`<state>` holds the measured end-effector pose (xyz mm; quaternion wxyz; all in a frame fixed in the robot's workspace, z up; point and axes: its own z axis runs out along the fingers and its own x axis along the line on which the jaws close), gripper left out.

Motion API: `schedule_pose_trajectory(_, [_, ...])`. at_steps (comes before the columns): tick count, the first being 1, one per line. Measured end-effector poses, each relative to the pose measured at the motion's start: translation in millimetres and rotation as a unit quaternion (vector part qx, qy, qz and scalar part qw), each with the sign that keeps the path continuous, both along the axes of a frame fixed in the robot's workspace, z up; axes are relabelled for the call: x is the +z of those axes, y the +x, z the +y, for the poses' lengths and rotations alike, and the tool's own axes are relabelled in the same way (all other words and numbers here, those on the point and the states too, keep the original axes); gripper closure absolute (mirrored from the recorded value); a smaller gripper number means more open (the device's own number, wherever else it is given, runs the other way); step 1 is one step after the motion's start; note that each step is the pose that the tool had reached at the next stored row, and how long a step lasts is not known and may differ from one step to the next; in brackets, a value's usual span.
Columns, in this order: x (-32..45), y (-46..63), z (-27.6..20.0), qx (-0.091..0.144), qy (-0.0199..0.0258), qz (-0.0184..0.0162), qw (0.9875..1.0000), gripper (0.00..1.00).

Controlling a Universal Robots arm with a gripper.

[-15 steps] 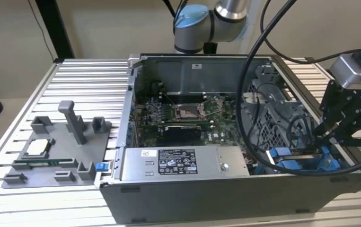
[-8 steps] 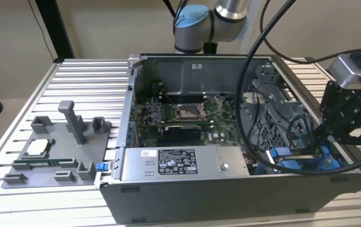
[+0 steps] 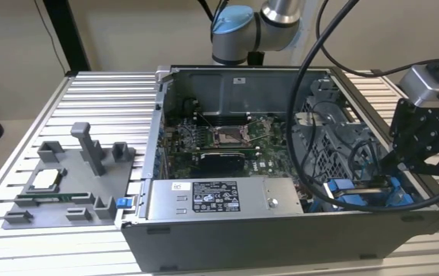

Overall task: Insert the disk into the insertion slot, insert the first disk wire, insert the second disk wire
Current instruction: 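Insert the second disk wire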

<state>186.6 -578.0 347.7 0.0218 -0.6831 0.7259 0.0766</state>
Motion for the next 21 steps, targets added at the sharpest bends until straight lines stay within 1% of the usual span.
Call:
schedule_pose_trajectory(5, [6.9, -0.6, 0.0, 0.0, 0.0021, 0.0001, 1.0, 1.0])
schedule_pose_trajectory(11, [15.1, -4.1, 0.0, -0.001, 0.0049, 0.0001, 1.0, 1.0])
schedule_pose_trajectory(17, [17.6, -10.0, 0.0, -0.002, 0.0057, 0.0003, 1.0, 1.0])
schedule_pose_trajectory(21, [17.9, -16.6, 0.0, -0.002, 0.0059, 0.0003, 1.0, 1.0])
